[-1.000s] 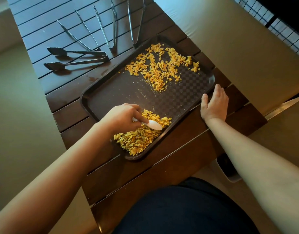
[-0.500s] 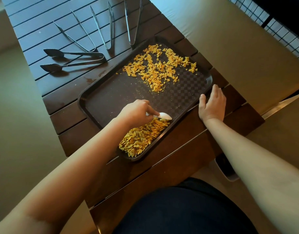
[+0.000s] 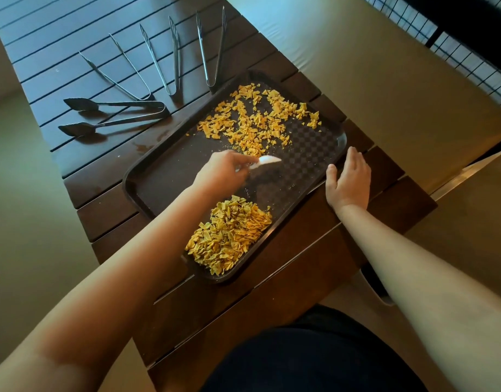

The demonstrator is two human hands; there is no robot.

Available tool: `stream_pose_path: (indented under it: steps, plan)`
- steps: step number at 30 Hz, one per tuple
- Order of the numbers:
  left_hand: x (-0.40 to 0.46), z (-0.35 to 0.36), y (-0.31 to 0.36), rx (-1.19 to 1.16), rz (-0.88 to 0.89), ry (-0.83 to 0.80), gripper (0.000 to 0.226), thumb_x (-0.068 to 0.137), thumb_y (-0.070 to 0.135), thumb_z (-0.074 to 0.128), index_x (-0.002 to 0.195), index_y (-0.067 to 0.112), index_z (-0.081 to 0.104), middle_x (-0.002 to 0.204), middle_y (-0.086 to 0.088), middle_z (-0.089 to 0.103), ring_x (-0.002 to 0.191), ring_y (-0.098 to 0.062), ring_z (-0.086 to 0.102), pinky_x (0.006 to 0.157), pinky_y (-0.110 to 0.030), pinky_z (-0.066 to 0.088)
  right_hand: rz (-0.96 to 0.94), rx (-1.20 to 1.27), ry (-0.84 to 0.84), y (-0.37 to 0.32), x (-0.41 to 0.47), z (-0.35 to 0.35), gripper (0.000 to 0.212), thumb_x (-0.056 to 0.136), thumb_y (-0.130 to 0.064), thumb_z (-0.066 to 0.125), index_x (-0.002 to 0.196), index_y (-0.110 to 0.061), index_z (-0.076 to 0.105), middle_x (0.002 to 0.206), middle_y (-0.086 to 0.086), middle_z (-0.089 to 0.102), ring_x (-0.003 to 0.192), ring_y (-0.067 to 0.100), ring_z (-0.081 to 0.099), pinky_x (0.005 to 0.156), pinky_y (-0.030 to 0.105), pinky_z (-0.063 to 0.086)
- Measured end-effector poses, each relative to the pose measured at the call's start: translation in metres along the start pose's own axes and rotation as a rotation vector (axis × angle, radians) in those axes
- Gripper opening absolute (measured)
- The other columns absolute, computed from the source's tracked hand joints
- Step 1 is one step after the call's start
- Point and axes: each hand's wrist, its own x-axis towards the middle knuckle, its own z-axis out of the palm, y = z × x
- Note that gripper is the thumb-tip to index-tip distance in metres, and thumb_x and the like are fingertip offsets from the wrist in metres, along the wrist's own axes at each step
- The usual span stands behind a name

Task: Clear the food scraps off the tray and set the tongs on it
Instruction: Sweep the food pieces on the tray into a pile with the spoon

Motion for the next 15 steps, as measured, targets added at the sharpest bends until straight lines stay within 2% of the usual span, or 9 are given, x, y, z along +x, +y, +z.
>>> stream_pose_path:
  steps: [3,7,10,13,15]
  plan:
    - [0.018,0.002,0.007,-0.052,-0.049,0.039,0.037,0.094,0.011,0.043,0.123,0.027,0.06,0.121,-0.007,0.06,0.079,-0.021,0.063,0.066,-0.034,0.056,0.0,-0.002,-0.01,-0.001,-0.001,0.0,0.069,0.092,-0.045,0.028,0.147,-0.003,0.024,0.152,0.016,0.028,0.142,0.027,0.022,0.117,0.04,0.019]
    - [0.051,0.007,0.02,-0.048,-0.092,0.033,0.044,0.096,0.007,0.035,0.133,0.024,0.05,0.13,-0.012,0.051,0.068,-0.016,0.055,0.051,-0.023,0.045,0.012,0.003,-0.016,-0.001,-0.001,0.0,0.07,0.091,-0.045,0.026,0.147,-0.003,0.023,0.153,0.015,0.027,0.143,0.026,0.02,0.117,0.04,0.018]
    - [0.073,0.009,0.032,-0.088,-0.114,0.045,0.048,0.095,0.003,0.034,0.136,0.024,0.046,0.139,-0.012,0.044,0.081,-0.021,0.06,0.053,-0.024,0.047,0.006,0.0,-0.018,-0.001,-0.001,0.0,0.071,0.091,-0.045,0.026,0.147,-0.003,0.023,0.153,0.015,0.027,0.143,0.027,0.02,0.117,0.04,0.018]
    - [0.09,0.016,0.046,-0.111,-0.095,0.04,0.055,0.092,-0.002,0.034,0.138,0.026,0.042,0.145,-0.012,0.034,0.084,-0.015,0.054,0.05,-0.018,0.045,0.005,-0.009,-0.023,0.0,-0.001,0.0,0.071,0.091,-0.045,0.025,0.147,-0.002,0.023,0.153,0.015,0.026,0.143,0.026,0.019,0.117,0.039,0.016]
    - [0.101,0.02,0.056,-0.121,-0.085,0.03,0.058,0.091,-0.005,0.034,0.139,0.027,0.04,0.146,-0.012,0.031,0.09,-0.019,0.056,0.049,-0.019,0.045,0.004,-0.013,-0.026,0.0,-0.001,0.0,0.071,0.091,-0.046,0.025,0.147,-0.003,0.022,0.153,0.014,0.026,0.143,0.025,0.019,0.117,0.038,0.016]
